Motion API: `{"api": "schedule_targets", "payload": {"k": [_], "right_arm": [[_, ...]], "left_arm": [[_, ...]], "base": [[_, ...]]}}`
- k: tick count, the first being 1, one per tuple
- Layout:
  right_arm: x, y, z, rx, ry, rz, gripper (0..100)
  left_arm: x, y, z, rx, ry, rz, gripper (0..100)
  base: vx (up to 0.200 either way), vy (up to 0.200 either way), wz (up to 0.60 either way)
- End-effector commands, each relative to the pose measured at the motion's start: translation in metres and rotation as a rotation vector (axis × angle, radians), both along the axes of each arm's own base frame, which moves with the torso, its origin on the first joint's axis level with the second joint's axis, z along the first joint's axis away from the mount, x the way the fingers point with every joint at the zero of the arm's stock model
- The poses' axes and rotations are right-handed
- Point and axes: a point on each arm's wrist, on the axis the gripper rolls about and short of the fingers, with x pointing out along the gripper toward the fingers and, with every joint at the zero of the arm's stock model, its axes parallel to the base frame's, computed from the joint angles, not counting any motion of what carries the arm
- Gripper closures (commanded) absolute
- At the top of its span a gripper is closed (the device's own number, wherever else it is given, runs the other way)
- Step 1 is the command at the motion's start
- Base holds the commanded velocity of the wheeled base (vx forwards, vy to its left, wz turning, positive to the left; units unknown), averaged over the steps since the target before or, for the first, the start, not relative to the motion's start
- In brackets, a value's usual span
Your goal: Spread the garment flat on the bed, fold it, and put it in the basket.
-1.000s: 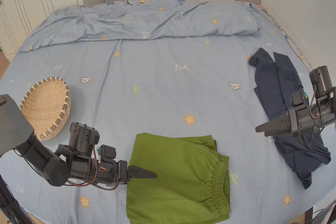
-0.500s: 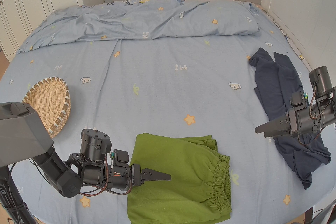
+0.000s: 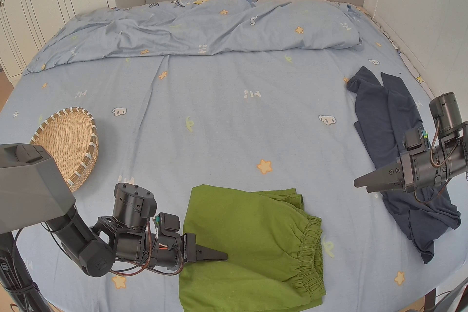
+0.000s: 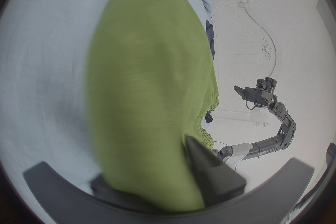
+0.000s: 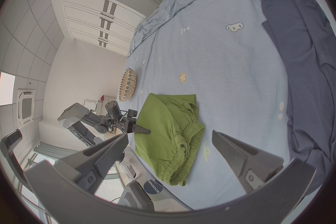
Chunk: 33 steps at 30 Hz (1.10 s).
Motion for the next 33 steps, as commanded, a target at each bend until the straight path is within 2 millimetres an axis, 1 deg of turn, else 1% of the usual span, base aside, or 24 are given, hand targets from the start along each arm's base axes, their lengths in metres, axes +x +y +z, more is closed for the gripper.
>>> {"api": "schedule_targets", "payload": {"k": [1, 3, 5, 7, 8, 9, 11, 12, 13, 14, 15, 16, 18, 22, 23, 28, 33], "right_arm": [[0.000, 0.001, 0.005, 0.006, -0.008, 0.000, 0], [-0.001, 0.004, 0.012, 0.014, -0.027, 0.004, 0], [-0.002, 0.006, 0.024, 0.027, -0.051, -0.005, 0], [-0.002, 0.006, 0.032, 0.033, -0.069, -0.014, 0], [-0.001, 0.006, 0.032, 0.034, -0.072, -0.015, 0], [0.002, 0.005, 0.044, 0.041, -0.105, -0.023, 0], [0.002, 0.005, 0.044, 0.041, -0.105, -0.023, 0], [0.002, 0.004, 0.049, 0.037, -0.096, -0.028, 0], [0.001, 0.004, 0.048, 0.035, -0.093, -0.026, 0], [0.001, 0.003, 0.047, 0.034, -0.090, -0.028, 0], [0.003, 0.004, 0.045, 0.031, -0.081, -0.023, 0], [0.003, 0.004, 0.044, 0.031, -0.079, -0.026, 0], [0.003, 0.005, 0.043, 0.029, -0.071, -0.019, 0], [0.003, 0.006, 0.041, 0.028, -0.066, -0.015, 0], [0.006, 0.006, 0.039, 0.027, -0.060, -0.016, 0], [0.006, 0.008, 0.035, 0.025, -0.046, -0.011, 0], [0.005, 0.007, 0.035, 0.025, -0.048, -0.012, 0]], "left_arm": [[-0.002, 0.004, 0.010, -0.005, -0.010, 0.011, 100], [-0.002, 0.008, 0.029, -0.005, -0.014, 0.024, 100], [0.005, 0.008, 0.048, 0.010, 0.013, 0.033, 100], [0.010, 0.007, 0.067, 0.047, 0.049, 0.031, 100], [0.011, 0.008, 0.069, 0.049, 0.050, 0.031, 100], [0.017, 0.010, 0.086, 0.089, 0.043, 0.016, 100], [0.017, 0.010, 0.086, 0.089, 0.043, 0.016, 100], [0.023, 0.019, 0.096, 0.168, -0.001, -0.021, 100], [0.025, 0.023, 0.099, 0.187, -0.020, -0.024, 100], [0.027, 0.023, 0.100, 0.192, -0.026, -0.024, 100], [0.034, 0.026, 0.109, 0.206, -0.057, -0.018, 100], [0.037, 0.025, 0.115, 0.208, -0.060, -0.016, 100], [0.036, 0.024, 0.119, 0.223, -0.052, -0.029, 100], [0.034, 0.026, 0.118, 0.248, -0.078, -0.071, 100], [0.033, 0.027, 0.117, 0.254, -0.087, -0.081, 100], [0.034, 0.029, 0.120, 0.251, -0.092, -0.068, 100], [0.029, 0.034, 0.130, 0.243, -0.119, -0.054, 100]], "base": [[0.000, 0.000, 0.00], [0.000, 0.000, 0.00], [0.000, 0.000, 0.00], [0.000, 0.000, 0.00], [0.000, 0.000, 0.00], [0.000, 0.000, 0.00], [0.000, 0.000, 0.00], [0.000, 0.000, 0.00], [0.000, 0.000, 0.00], [0.000, 0.000, 0.00], [0.000, 0.000, 0.00], [0.000, 0.000, 0.00], [0.000, 0.000, 0.00], [0.000, 0.000, 0.00], [0.000, 0.000, 0.00], [0.000, 0.000, 0.00], [0.000, 0.200, 0.00]]}}
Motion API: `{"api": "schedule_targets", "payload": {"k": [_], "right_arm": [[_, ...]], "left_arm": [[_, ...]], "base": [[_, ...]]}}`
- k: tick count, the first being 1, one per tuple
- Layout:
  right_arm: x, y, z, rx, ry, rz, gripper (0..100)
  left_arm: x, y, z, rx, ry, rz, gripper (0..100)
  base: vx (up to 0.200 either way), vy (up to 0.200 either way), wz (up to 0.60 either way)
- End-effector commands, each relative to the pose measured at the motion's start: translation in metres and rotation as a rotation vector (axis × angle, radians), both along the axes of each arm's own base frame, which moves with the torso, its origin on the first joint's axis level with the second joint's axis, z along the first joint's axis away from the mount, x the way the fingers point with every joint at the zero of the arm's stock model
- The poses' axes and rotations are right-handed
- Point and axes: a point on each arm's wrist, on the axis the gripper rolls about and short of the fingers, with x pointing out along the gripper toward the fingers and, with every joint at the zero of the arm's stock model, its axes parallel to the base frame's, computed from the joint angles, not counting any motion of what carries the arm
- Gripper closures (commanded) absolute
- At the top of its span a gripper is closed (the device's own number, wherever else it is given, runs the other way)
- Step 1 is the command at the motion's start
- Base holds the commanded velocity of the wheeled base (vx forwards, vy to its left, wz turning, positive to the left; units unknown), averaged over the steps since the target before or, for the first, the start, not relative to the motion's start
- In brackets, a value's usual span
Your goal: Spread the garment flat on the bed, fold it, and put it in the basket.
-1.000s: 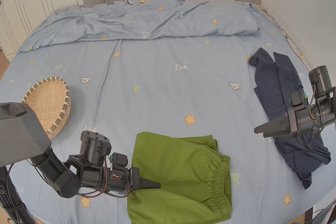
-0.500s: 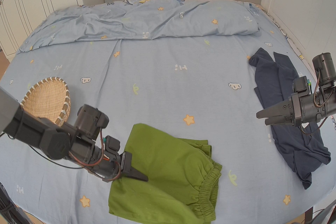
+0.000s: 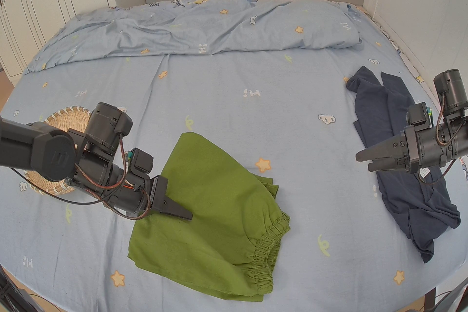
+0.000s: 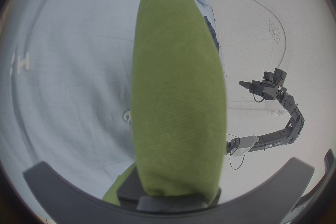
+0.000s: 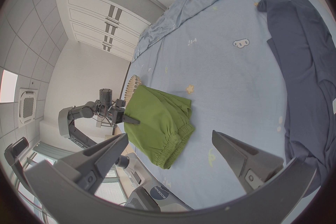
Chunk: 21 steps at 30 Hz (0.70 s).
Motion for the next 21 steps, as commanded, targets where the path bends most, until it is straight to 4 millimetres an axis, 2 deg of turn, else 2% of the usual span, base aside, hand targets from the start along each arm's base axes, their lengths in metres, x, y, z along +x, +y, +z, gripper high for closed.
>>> {"api": "schedule_targets", "payload": {"k": [1, 21], "right_arm": [[-0.0002, 0.0000, -0.0005, 0.001, 0.002, 0.000, 0], [-0.0013, 0.0002, 0.0003, 0.002, -0.003, 0.002, 0]], "left_arm": [[-0.0071, 0.0050, 0.0128, -0.009, -0.025, 0.007, 100], [-0.0088, 0.0028, 0.0123, -0.004, -0.022, -0.007, 100]], "base": [[0.000, 0.200, 0.00], [0.000, 0.200, 0.00]]}}
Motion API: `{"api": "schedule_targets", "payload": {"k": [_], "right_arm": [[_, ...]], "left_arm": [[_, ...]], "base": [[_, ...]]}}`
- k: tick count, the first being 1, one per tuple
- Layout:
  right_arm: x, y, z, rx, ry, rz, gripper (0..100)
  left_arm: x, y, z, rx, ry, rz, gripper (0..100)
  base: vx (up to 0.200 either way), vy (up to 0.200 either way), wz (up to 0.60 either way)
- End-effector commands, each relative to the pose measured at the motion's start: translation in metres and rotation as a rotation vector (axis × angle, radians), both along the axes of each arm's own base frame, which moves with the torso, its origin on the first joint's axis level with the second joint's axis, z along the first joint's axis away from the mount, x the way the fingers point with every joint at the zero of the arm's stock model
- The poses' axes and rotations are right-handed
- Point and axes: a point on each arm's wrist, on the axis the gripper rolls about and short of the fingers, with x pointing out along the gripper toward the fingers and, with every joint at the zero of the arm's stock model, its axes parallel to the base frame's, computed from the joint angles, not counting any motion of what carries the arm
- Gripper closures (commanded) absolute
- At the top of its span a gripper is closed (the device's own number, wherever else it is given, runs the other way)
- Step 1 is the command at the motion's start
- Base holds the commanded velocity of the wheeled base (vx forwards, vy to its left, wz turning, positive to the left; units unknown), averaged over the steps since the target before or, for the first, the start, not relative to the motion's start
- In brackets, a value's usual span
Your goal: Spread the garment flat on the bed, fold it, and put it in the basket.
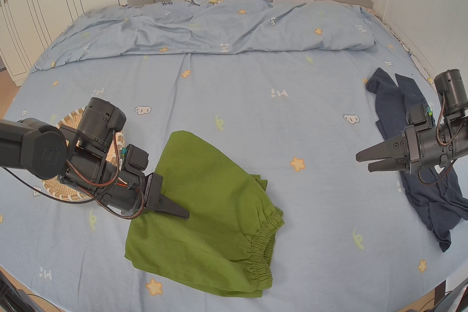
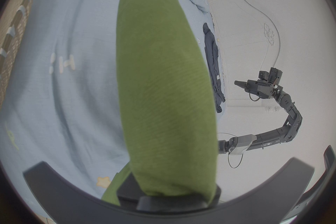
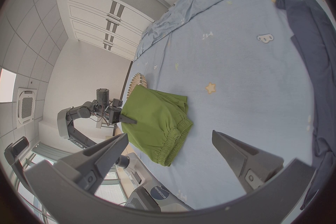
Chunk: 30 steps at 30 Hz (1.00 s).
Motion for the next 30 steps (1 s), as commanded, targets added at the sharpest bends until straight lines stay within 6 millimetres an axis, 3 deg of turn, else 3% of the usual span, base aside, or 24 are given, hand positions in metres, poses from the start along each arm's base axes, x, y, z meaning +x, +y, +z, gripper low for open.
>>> {"api": "schedule_targets", "payload": {"k": [1, 16, 23, 30], "right_arm": [[0.000, 0.000, 0.000, 0.000, 0.000, 0.001, 0], [-0.002, 0.003, -0.001, -0.001, 0.005, 0.011, 0], [-0.004, 0.004, -0.001, -0.003, 0.003, 0.020, 0], [-0.004, 0.007, -0.003, -0.009, 0.010, 0.023, 0]], "left_arm": [[0.000, -0.001, 0.000, -0.001, -0.003, -0.003, 100], [-0.006, -0.007, 0.011, 0.028, -0.083, -0.036, 100], [-0.010, -0.004, 0.016, 0.153, -0.261, -0.159, 100], [-0.002, -0.003, 0.029, 0.265, -0.399, -0.153, 100]], "base": [[0.000, 0.200, 0.00], [0.000, 0.027, 0.00], [0.000, 0.000, 0.00], [0.000, 0.000, 0.00]]}}
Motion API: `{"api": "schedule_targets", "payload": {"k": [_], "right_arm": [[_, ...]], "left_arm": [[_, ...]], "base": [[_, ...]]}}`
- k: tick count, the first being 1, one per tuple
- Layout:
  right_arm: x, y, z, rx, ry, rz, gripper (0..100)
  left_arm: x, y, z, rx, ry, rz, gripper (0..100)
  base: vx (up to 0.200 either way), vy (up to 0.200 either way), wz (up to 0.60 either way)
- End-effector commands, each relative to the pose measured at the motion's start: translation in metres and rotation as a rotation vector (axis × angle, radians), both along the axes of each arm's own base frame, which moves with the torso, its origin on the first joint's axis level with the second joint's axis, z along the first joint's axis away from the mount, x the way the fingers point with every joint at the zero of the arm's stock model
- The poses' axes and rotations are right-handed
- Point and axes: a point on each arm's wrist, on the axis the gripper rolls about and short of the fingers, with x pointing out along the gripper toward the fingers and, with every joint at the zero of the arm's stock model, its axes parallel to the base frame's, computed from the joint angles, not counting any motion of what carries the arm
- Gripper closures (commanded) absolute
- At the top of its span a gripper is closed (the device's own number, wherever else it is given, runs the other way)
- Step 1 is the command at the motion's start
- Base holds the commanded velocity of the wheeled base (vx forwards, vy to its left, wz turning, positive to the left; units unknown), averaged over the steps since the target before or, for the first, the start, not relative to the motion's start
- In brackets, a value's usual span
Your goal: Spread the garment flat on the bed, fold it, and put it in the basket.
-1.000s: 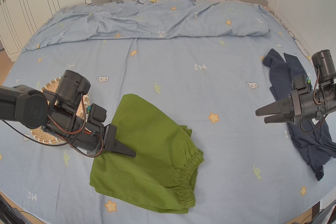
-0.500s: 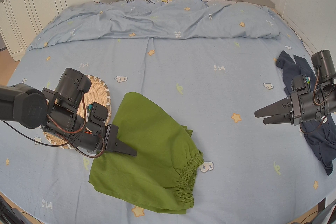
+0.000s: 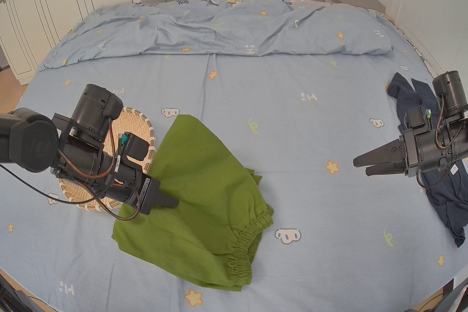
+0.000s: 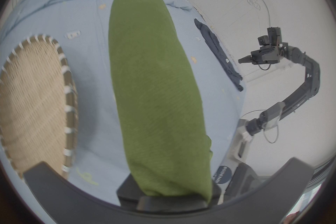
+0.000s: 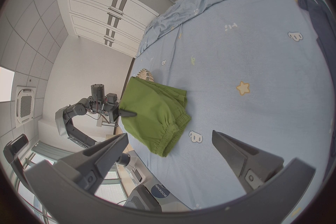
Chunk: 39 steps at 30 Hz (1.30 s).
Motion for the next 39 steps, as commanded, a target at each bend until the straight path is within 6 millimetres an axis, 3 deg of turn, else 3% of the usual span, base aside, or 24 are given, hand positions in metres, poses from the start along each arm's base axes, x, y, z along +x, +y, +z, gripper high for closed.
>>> {"api": "schedule_targets", "payload": {"k": [1, 14, 20, 26, 34, 39], "right_arm": [[0.000, 0.001, -0.001, -0.003, 0.003, 0.003, 0], [0.001, 0.003, -0.004, -0.008, 0.009, 0.008, 0], [0.001, 0.003, -0.003, -0.007, 0.007, 0.008, 0], [0.000, 0.004, -0.003, -0.007, 0.006, 0.009, 0], [-0.001, 0.004, -0.003, -0.007, 0.006, 0.009, 0], [0.000, 0.004, -0.005, -0.009, 0.014, 0.012, 0]], "left_arm": [[0.002, 0.000, 0.010, 0.007, -0.052, 0.004, 100], [-0.008, 0.020, 0.061, -0.079, -0.369, 0.109, 100], [-0.006, 0.055, 0.081, -0.108, -0.494, 0.249, 100], [-0.003, 0.072, 0.098, -0.224, -0.585, 0.366, 100], [0.002, 0.081, 0.092, -0.314, -0.548, 0.470, 100], [0.018, 0.120, 0.061, -0.298, -0.431, 0.655, 100]], "base": [[0.000, 0.000, 0.00], [0.000, 0.000, 0.00], [0.000, 0.000, 0.00], [0.000, 0.000, 0.00], [0.000, 0.000, 0.00], [0.000, 0.000, 0.00]]}}
